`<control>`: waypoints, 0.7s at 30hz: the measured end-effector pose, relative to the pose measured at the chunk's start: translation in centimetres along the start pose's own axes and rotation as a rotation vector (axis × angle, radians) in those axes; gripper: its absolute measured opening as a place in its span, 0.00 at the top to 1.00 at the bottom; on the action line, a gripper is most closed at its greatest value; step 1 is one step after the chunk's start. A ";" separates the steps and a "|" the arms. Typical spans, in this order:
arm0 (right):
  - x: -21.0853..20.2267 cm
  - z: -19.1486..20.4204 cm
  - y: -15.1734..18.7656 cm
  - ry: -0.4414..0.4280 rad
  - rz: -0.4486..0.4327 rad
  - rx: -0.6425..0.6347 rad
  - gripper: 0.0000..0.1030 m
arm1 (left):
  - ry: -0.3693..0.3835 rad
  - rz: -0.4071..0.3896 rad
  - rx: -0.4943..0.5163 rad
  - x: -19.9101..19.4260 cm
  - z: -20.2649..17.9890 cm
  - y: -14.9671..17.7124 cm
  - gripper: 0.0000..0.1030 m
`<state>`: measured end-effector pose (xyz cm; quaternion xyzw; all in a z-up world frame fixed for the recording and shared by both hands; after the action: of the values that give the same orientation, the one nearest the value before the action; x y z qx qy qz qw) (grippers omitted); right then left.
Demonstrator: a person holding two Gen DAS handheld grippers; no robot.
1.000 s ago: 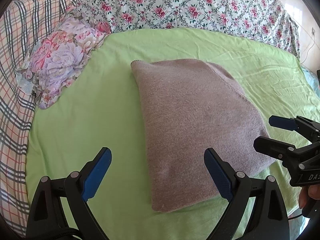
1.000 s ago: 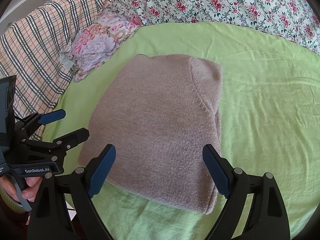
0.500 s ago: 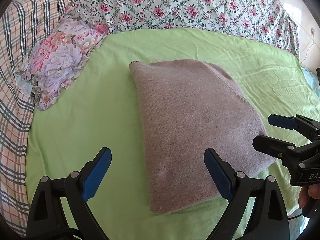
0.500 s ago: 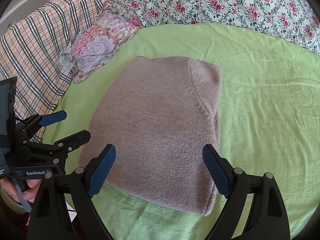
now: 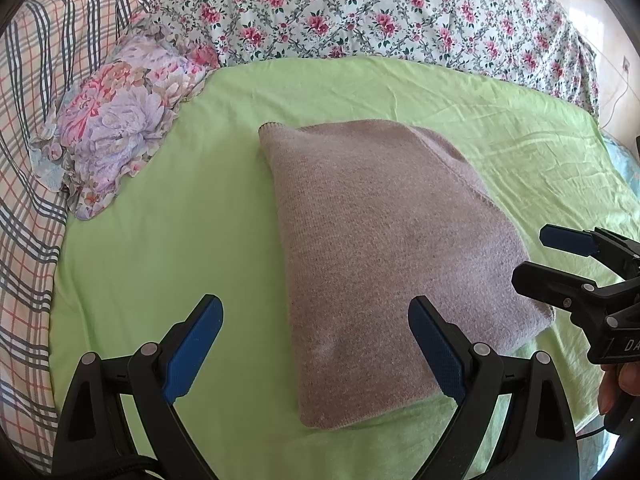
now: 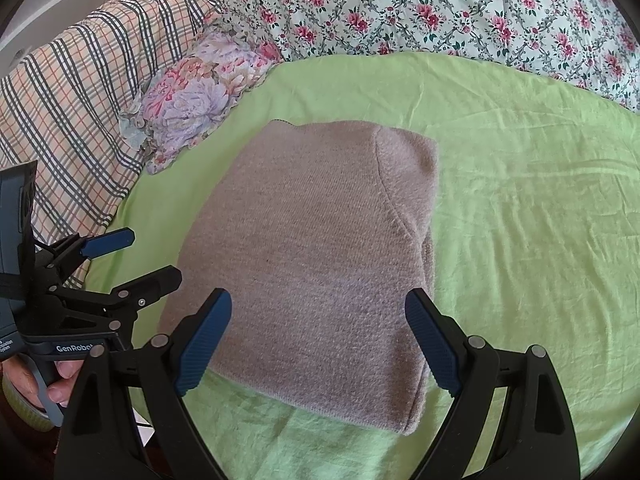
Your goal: Fold small clothes
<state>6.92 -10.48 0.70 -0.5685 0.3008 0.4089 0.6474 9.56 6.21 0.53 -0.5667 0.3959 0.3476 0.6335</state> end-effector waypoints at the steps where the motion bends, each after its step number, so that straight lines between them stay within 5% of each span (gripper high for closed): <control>1: 0.0 0.0 0.0 0.000 0.000 -0.001 0.14 | 0.002 -0.001 0.000 0.0 0.0 0.0 0.08; 21: -0.4 0.2 -0.1 0.001 -0.020 0.011 0.14 | -0.003 -0.008 0.009 -0.2 -0.2 -0.2 0.08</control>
<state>6.75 -10.32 1.13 -0.5682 0.2976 0.4006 0.6543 9.61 6.01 0.74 -0.5649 0.3943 0.3440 0.6380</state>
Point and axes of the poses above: each gripper's, at about its wrist camera, not at the fingertips, and x roughly the way its jaws point, z to its left, y to its underside, the point moved 1 cm from there along x, roughly the way its jaws point, and after that the axes turned 12 degrees about z, right-handed, at the moved point
